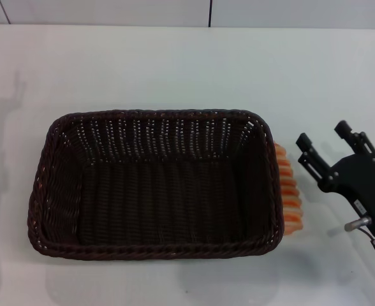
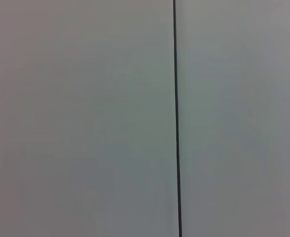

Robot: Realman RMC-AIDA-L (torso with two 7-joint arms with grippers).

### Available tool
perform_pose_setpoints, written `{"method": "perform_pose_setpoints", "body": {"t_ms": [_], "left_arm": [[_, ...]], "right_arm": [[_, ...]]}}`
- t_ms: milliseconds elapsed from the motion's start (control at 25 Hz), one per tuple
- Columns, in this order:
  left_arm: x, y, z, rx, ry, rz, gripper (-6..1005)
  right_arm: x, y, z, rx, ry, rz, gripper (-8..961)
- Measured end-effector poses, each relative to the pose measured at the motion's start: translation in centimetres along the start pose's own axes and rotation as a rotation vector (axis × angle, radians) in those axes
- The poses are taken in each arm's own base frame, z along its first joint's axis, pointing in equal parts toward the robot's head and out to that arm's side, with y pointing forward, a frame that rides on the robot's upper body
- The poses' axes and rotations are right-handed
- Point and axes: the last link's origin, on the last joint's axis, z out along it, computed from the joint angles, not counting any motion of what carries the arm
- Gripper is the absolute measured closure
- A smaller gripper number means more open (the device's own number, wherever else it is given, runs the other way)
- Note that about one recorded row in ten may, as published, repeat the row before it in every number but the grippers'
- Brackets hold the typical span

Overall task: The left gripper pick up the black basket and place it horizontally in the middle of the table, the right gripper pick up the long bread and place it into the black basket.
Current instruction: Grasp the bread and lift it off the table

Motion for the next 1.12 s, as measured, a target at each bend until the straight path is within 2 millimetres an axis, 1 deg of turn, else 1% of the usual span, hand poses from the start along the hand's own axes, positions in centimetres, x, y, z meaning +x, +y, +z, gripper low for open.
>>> {"method": "perform_pose_setpoints", "body": {"t_ms": [360,800,1120], "left_arm": [[0.1,0.2,0.3,-0.009,0.007,0.003,192],[0.0,0.3,0.4,-0.015,0.003,0.006,191],[0.0,0.3,0.3,-0.015,0.003,0.007,191]], "right_arm": [[1.4,1.5,1.9,-0.092,0.127,-0.007,169],[2.1,1.5,2.7,-0.097,0.189,-0.017,171],[2.4,1.9,3.3,-0.121,0.226,-0.023,172]]}}
